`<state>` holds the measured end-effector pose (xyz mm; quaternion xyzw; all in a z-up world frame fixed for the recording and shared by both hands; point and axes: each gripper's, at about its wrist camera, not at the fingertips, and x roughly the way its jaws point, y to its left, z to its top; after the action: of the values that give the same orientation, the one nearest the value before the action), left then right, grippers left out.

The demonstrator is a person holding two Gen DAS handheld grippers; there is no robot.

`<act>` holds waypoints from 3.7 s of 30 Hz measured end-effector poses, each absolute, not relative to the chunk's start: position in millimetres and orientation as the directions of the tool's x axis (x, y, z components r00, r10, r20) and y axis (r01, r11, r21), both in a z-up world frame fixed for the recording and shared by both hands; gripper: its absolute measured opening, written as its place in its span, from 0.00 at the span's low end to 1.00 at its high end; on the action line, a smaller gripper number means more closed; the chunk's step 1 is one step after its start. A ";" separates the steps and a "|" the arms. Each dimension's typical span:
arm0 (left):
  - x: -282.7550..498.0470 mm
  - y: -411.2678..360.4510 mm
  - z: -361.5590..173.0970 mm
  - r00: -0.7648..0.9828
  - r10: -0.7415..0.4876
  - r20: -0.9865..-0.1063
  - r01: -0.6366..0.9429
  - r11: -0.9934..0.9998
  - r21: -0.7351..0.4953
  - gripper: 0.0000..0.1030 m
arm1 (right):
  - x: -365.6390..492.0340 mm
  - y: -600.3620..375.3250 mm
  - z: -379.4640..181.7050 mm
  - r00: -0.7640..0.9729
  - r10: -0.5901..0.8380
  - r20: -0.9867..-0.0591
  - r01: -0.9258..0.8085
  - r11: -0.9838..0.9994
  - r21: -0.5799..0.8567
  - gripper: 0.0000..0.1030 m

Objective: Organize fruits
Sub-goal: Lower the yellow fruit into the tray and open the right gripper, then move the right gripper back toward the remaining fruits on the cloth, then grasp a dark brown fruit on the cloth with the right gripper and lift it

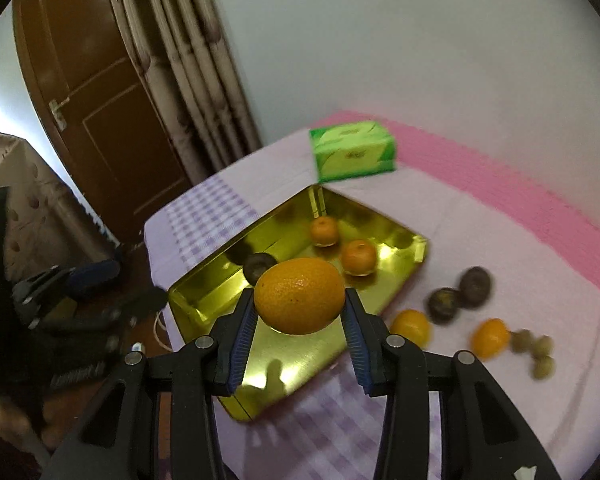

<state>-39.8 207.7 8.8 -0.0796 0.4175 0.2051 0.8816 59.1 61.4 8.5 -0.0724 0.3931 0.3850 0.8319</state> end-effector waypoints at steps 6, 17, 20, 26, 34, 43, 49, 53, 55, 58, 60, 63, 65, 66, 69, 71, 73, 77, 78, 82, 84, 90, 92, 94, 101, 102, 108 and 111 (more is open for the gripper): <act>-37.2 205.7 5.1 0.547 0.325 -0.772 -0.424 0.902 0.079 0.81 | 86.8 102.7 -23.6 0.351 0.510 -0.785 -0.665 0.726 0.173 0.39; -33.2 212.0 1.6 0.533 0.312 -0.786 -0.423 0.903 0.072 0.86 | 110.6 127.6 -46.6 0.312 0.442 -0.841 -0.629 0.759 0.166 0.38; -33.1 213.1 -0.4 0.526 0.301 -0.795 -0.422 0.904 0.063 0.86 | 112.0 134.8 -46.9 0.316 0.431 -0.845 -0.640 0.754 0.145 0.39; -31.4 215.5 -1.4 0.520 0.295 -0.802 -0.425 0.904 0.057 0.87 | 110.5 123.3 -36.4 0.337 0.481 -0.809 -0.631 0.754 0.186 0.39; -31.1 215.1 -2.4 0.514 0.285 -0.809 -0.423 0.905 0.049 0.88 | 96.8 80.8 -15.5 0.406 0.551 -0.729 -0.587 0.768 0.254 0.40; -31.6 210.2 -0.8 0.516 0.285 -0.808 -0.408 0.911 0.061 0.88 | 78.5 5.1 -8.6 0.503 0.529 -0.684 -0.486 0.827 0.283 0.45; -33.4 207.8 0.7 0.518 0.287 -0.805 -0.406 0.912 0.064 0.88 | 69.1 -24.1 -32.4 0.506 0.473 -0.721 -0.432 0.863 0.263 0.47; -34.5 205.1 1.0 0.516 0.294 -0.804 -0.402 0.912 0.075 0.89 | 59.1 -29.7 -41.2 0.506 0.454 -0.733 -0.436 0.868 0.236 0.46; -34.7 202.5 0.7 0.515 0.294 -0.805 -0.399 0.914 0.078 0.89 | 53.5 -30.2 -40.7 0.514 0.447 -0.732 -0.450 0.867 0.214 0.46; -33.3 199.2 0.4 0.514 0.301 -0.803 -0.397 0.913 0.088 0.89 | 47.7 -35.5 -38.7 0.520 0.459 -0.720 -0.466 0.859 0.211 0.46; -32.2 197.6 -0.6 0.511 0.305 -0.804 -0.397 0.913 0.094 0.89 | 47.1 -38.6 -38.3 0.519 0.467 -0.716 -0.471 0.855 0.216 0.46; -32.1 196.8 -1.2 0.511 0.300 -0.805 -0.394 0.915 0.090 0.89 | 46.7 -44.0 -39.0 0.522 0.474 -0.709 -0.474 0.852 0.221 0.46; -31.3 196.0 -1.3 0.513 0.308 -0.801 -0.395 0.913 0.098 0.89 | 47.6 -47.8 -42.1 0.515 0.479 -0.711 -0.467 0.852 0.236 0.46; -30.5 195.4 -1.8 0.513 0.311 -0.800 -0.394 0.913 0.102 0.89 | 47.1 -49.8 -42.2 0.515 0.478 -0.711 -0.464 0.853 0.237 0.46; -28.6 194.6 -5.0 0.507 0.301 -0.807 -0.384 0.918 0.101 0.89 | 46.8 -56.9 -42.5 0.520 0.472 -0.712 -0.459 0.857 0.234 0.46; -28.5 194.5 -6.0 0.509 0.297 -0.808 -0.380 0.920 0.100 0.89 | 48.4 -62.1 -43.1 0.523 0.467 -0.713 -0.446 0.863 0.238 0.46; -28.4 195.3 -6.3 0.512 0.300 -0.805 -0.379 0.920 0.102 0.89 | 51.8 -67.1 -44.5 0.520 0.472 -0.712 -0.431 0.865 0.258 0.46; -27.9 196.7 -7.5 0.508 0.291 -0.811 -0.378 0.921 0.094 0.89 | 57.3 -62.1 -43.5 0.505 0.497 -0.706 -0.439 0.852 0.286 0.46; -27.9 197.7 -8.2 0.506 0.285 -0.814 -0.378 0.922 0.087 0.89 | 57.6 -58.3 -42.3 0.504 0.496 -0.707 -0.449 0.850 0.276 0.46; -28.0 201.6 -9.0 0.510 0.265 -0.818 -0.377 0.924 0.065 0.89 | 66.2 -41.9 -35.0 0.498 0.502 -0.707 -0.472 0.841 0.265 0.46; -28.1 202.9 -9.2 0.513 0.258 -0.818 -0.374 0.926 0.058 0.89 | 77.5 -36.9 -30.9 0.490 0.511 -0.706 -0.460 0.840 0.288 0.46; -24.8 201.3 -11.9 0.507 0.241 -0.827 -0.358 0.932 0.053 0.89 | 118.1 -6.2 -33.9 0.451 0.486 -0.749 -0.417 0.856 0.305 0.35; -23.9 201.4 -13.4 0.502 0.236 -0.832 -0.355 0.934 0.051 0.89 | 128.6 3.2 -41.1 0.442 0.442 -0.781 -0.397 0.877 0.271 0.31; -23.4 201.8 -14.5 0.499 0.232 -0.835 -0.352 0.935 0.049 0.89 | 139.6 4.9 -48.8 0.424 0.434 -0.795 -0.363 0.886 0.290 0.29; -21.1 203.3 -18.8 0.487 0.207 -0.849 -0.340 0.940 0.034 0.89 | 166.7 15.5 -67.4 0.395 0.330 -0.857 -0.299 0.929 0.220 0.29; -20.7 203.2 -19.5 0.486 0.204 -0.850 -0.339 0.940 0.031 0.89 | 168.8 16.8 -69.7 0.396 0.314 -0.863 -0.299 0.933 0.202 0.31; -19.1 203.1 -21.0 0.481 0.202 -0.853 -0.336 0.941 0.033 0.89 | 179.5 23.3 -86.9 0.378 0.268 -0.886 -0.310 0.939 0.151 0.29; -19.5 203.1 -21.7 0.478 0.206 -0.854 -0.337 0.941 0.038 0.89 | 176.8 19.7 -83.7 0.381 0.307 -0.872 -0.345 0.922 0.174 0.23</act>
<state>-19.5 203.1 -21.7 -0.0674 0.4858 0.1584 0.8569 176.8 19.7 -83.7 -0.0182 0.5208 0.1961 0.8306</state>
